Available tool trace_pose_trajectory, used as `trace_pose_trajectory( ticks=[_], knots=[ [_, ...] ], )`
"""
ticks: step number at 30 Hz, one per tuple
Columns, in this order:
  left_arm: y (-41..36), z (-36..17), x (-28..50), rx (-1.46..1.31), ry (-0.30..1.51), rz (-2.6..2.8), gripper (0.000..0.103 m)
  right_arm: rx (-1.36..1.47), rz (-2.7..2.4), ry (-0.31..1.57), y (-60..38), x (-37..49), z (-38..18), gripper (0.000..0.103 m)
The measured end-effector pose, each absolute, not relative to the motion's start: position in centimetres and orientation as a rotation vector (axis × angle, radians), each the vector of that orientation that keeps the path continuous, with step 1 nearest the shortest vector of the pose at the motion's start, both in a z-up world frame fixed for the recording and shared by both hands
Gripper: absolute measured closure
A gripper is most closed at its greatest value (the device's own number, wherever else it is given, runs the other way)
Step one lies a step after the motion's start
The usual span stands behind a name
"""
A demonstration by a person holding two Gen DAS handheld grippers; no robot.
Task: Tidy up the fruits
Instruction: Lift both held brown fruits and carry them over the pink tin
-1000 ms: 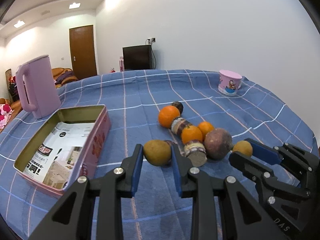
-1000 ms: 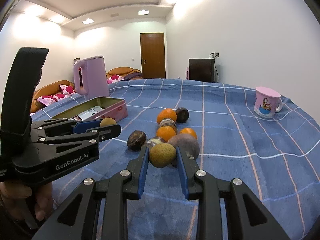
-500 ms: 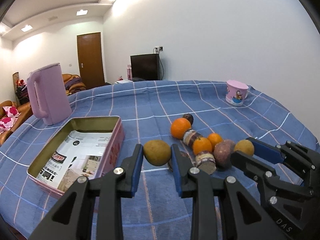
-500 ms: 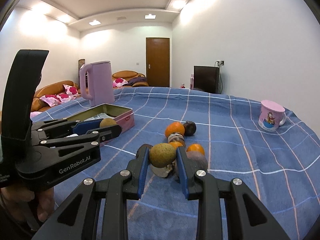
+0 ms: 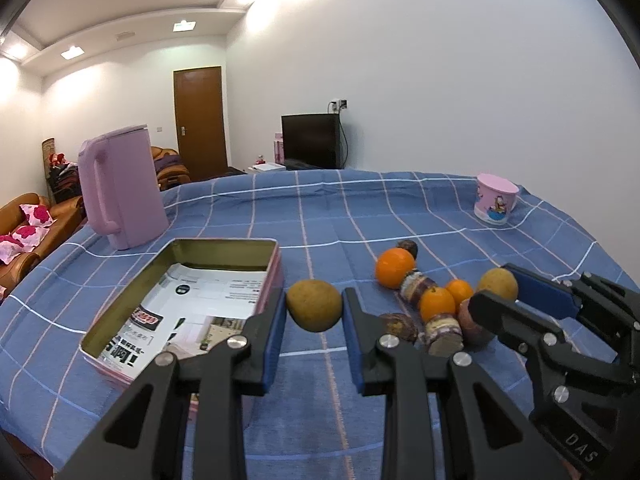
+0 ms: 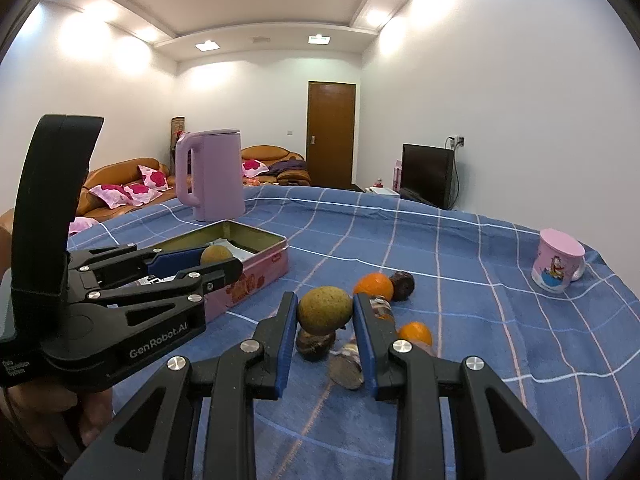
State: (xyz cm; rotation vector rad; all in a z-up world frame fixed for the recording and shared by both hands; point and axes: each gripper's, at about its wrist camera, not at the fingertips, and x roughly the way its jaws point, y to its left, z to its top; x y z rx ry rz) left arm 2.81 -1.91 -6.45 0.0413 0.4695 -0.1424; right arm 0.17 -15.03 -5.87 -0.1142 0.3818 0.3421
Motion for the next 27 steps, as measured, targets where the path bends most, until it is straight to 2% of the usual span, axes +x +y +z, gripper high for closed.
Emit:
trace_pose_trajectory(
  ticks=[27],
  knots=[
    [6.9, -6.6, 5.7, -0.019, 0.501, 0.039, 0.074, -0.203, 0.475, 0.377, -7.7, 4.8, -4.2, 0.073]
  ],
)
